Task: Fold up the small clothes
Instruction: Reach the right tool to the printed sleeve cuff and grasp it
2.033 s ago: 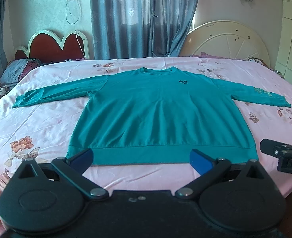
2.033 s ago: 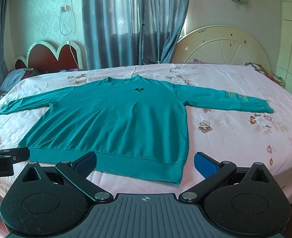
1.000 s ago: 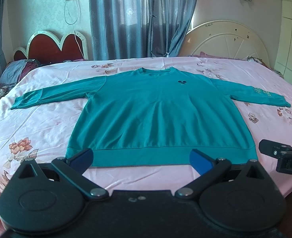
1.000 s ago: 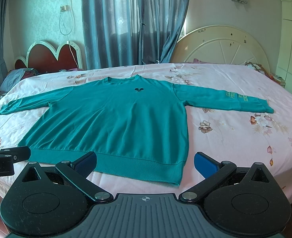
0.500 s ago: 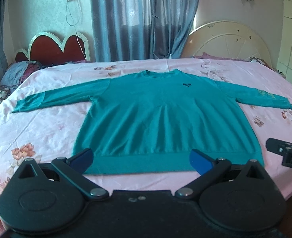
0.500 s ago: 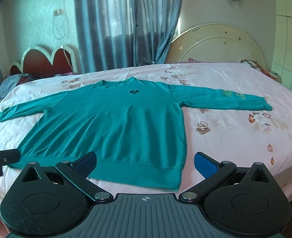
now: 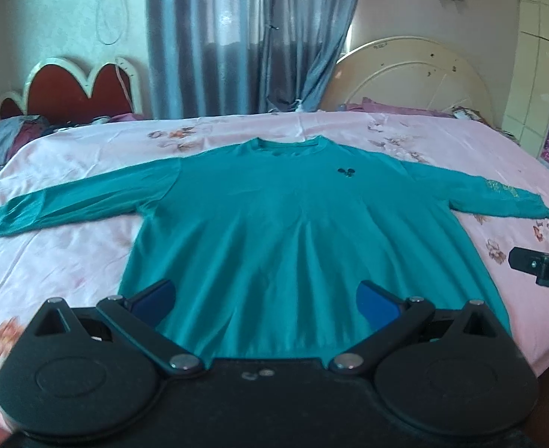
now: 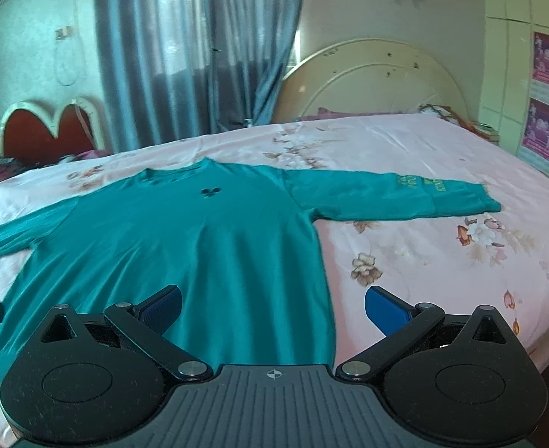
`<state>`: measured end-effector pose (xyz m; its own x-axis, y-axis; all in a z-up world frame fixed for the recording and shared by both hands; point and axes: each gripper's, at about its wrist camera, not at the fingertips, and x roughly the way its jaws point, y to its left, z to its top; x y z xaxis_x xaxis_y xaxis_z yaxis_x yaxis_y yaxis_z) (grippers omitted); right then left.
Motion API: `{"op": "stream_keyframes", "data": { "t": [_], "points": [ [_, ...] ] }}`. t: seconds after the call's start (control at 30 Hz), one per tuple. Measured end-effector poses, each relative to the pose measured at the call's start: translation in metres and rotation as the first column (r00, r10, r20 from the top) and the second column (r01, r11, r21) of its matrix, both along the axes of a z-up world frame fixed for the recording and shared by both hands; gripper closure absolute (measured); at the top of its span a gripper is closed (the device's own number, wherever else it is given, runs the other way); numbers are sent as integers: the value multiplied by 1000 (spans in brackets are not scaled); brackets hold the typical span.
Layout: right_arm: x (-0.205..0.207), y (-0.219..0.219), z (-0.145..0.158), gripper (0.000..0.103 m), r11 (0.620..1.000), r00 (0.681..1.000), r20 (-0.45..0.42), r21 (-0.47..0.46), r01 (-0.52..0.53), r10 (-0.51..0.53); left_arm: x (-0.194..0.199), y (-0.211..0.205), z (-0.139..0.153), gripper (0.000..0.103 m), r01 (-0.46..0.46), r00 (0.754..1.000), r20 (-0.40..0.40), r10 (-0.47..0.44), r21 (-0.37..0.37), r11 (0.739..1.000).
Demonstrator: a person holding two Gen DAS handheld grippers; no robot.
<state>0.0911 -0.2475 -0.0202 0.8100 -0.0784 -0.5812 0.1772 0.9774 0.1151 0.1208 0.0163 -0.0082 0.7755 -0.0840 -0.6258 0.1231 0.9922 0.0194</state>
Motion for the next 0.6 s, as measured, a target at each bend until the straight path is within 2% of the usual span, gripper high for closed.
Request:
{"op": "stream_keyframes", "data": {
  "t": [0.1, 0.2, 0.33, 0.4, 0.47, 0.6],
  "points": [
    [23, -6, -3, 0, 999, 999, -1, -9, 42, -42, 27, 0, -4, 0, 30, 1000, 2, -30, 0, 1000],
    [46, -14, -4, 0, 996, 996, 1, -22, 85, -85, 53, -8, -11, 0, 44, 999, 6, -45, 96, 994],
    [69, -36, -2, 0, 987, 987, 14, -25, 159, -159, 82, -6, -10, 0, 111, 994, -25, -111, 36, 993],
    [76, -50, -1, 0, 980, 980, 26, -29, 197, -196, 96, -12, -14, 0, 122, 992, -29, -121, 50, 991],
    [80, -67, -1, 0, 972, 972, 27, -35, 234, -233, 110, -21, -21, 0, 129, 990, -72, -124, 59, 990],
    [88, -112, -6, 0, 955, 956, 25, -41, 294, -293, 128, -38, -31, 0, 124, 987, -101, -121, 24, 992]
  ]
}}
